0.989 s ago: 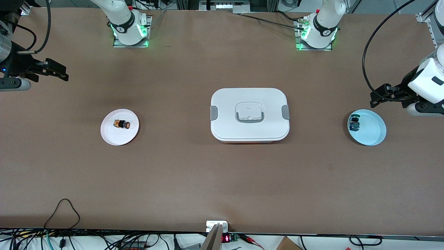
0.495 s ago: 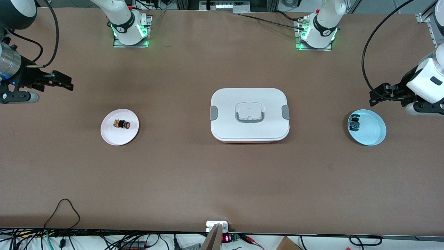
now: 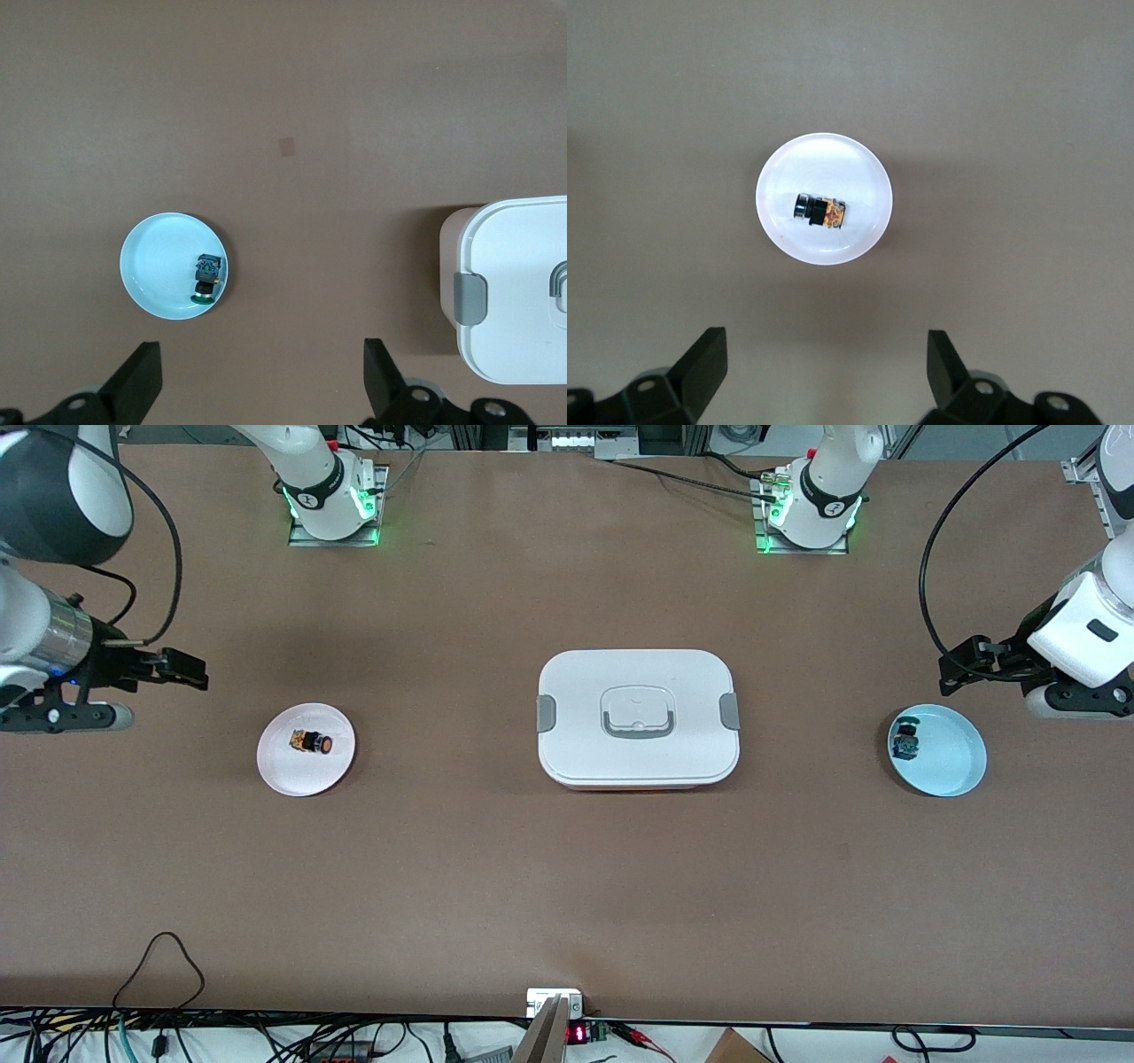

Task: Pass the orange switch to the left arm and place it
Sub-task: 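Move the right gripper toward the white plate with the orange switch, then lower the right gripper over the orange switch on the white plate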

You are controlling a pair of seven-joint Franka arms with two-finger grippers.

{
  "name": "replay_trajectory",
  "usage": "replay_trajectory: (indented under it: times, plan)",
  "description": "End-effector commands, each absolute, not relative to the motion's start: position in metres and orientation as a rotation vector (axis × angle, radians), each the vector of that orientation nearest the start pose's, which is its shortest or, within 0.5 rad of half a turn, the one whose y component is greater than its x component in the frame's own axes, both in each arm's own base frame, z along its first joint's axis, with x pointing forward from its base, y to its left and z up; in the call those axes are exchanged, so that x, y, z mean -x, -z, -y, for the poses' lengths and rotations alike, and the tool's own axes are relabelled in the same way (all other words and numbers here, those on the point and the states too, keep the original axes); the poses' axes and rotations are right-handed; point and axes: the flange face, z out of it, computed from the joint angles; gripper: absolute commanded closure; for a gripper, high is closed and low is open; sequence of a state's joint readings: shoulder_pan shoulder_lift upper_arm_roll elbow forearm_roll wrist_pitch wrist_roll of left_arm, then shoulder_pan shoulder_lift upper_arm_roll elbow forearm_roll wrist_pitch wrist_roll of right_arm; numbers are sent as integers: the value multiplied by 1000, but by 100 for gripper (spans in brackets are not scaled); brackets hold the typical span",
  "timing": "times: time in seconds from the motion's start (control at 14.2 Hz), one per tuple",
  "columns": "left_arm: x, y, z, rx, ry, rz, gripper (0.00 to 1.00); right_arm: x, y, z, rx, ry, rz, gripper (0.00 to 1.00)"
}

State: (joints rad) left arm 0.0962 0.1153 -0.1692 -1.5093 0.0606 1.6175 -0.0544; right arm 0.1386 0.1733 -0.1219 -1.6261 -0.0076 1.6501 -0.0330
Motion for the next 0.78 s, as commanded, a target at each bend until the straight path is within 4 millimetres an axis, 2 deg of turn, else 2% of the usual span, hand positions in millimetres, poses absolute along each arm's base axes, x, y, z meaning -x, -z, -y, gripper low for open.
replay_trajectory:
  times: [0.0,0.28,0.57,0.71]
  plan:
    - [-589,-598,31,3076,-32,-56,0,-613,-476,-26,3165,-224,108,0]
    - [-588,-598,31,3074,-41,-55,0,-615,-427,-26,3166,-228,109,0]
    - [-583,-603,31,3074,-50,-56,0,-601,-363,-25,3162,-182,108,0]
    - [-583,-603,31,3074,-50,-54,0,-592,-342,-27,3138,-173,85,0]
